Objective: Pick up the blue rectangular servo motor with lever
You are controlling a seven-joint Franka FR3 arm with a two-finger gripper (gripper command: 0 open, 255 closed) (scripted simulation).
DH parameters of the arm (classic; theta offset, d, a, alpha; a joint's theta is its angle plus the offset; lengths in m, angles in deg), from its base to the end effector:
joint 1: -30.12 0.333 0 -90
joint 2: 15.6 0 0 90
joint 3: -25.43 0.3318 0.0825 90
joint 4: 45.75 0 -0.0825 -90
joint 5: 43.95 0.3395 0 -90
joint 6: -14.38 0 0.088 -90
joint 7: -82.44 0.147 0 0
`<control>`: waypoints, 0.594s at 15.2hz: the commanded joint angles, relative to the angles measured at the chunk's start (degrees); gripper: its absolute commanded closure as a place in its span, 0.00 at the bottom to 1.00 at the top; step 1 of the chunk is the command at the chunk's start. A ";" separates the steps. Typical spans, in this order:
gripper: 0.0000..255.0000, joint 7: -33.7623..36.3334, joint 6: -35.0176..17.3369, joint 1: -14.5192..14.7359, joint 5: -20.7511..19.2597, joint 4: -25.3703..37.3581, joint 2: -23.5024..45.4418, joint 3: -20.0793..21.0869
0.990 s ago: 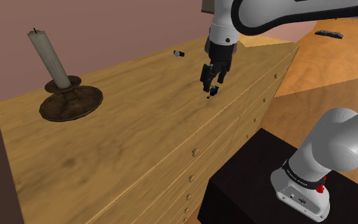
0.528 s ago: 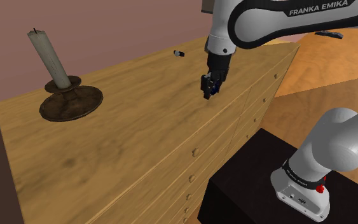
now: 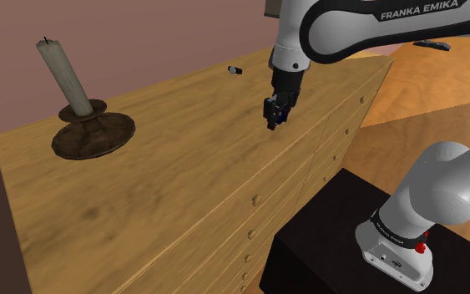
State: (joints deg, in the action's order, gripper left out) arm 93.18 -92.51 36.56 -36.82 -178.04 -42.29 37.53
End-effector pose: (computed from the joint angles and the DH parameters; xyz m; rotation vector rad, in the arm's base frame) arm 0.3413 0.1383 0.5051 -3.1111 -0.1238 -0.0135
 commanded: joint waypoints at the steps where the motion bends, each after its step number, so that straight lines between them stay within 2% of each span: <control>1: 1.00 -0.11 0.16 -0.07 -0.08 -0.13 0.14 -0.08; 9: 1.00 0.10 6.34 -0.26 -0.42 5.88 -0.03 -0.50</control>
State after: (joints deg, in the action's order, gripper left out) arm 93.24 -86.97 36.30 -37.23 -172.79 -42.18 37.07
